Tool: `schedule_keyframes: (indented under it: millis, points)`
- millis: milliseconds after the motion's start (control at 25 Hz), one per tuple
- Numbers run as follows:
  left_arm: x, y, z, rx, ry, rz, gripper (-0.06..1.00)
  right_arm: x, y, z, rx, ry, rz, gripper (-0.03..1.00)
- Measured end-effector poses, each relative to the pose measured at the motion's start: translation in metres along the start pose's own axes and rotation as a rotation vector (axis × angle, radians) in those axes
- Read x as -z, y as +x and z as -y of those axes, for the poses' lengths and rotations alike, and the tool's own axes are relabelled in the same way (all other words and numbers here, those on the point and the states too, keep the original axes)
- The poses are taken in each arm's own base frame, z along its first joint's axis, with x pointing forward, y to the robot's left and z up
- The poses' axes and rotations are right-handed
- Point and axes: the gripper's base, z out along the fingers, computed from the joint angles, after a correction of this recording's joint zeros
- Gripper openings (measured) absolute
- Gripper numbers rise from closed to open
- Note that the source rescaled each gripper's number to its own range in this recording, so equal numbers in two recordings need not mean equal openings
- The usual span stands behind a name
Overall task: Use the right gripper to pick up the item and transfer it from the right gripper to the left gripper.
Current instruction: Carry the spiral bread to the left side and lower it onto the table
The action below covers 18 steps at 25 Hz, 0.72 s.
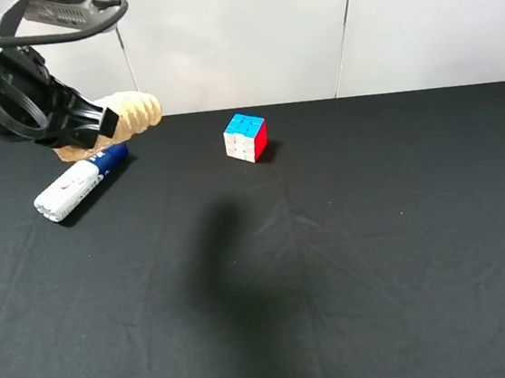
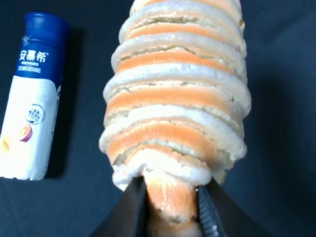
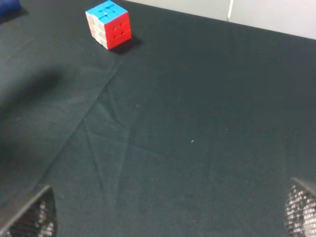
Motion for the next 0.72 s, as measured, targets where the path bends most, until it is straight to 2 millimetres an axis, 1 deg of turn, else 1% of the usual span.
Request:
schedule_keyframes:
  millis: [200, 400, 520, 720]
  points:
    - [-0.036, 0.006, 0.005, -0.001, -0.001, -0.048, 0.0, 0.0, 0.0, 0.0, 0.0, 0.0, 0.0, 1.0]
    - [-0.073, 0.006, 0.012, -0.002, 0.017, -0.064, 0.0, 0.0, 0.0, 0.0, 0.0, 0.0, 0.0, 1.0]
    - [-0.092, 0.008, 0.015, 0.002, 0.022, -0.083, 0.0, 0.0, 0.0, 0.0, 0.0, 0.0, 0.0, 1.0]
    - [-0.116, 0.014, 0.018, 0.025, 0.021, -0.125, 0.0, 0.0, 0.0, 0.0, 0.0, 0.0, 0.0, 1.0]
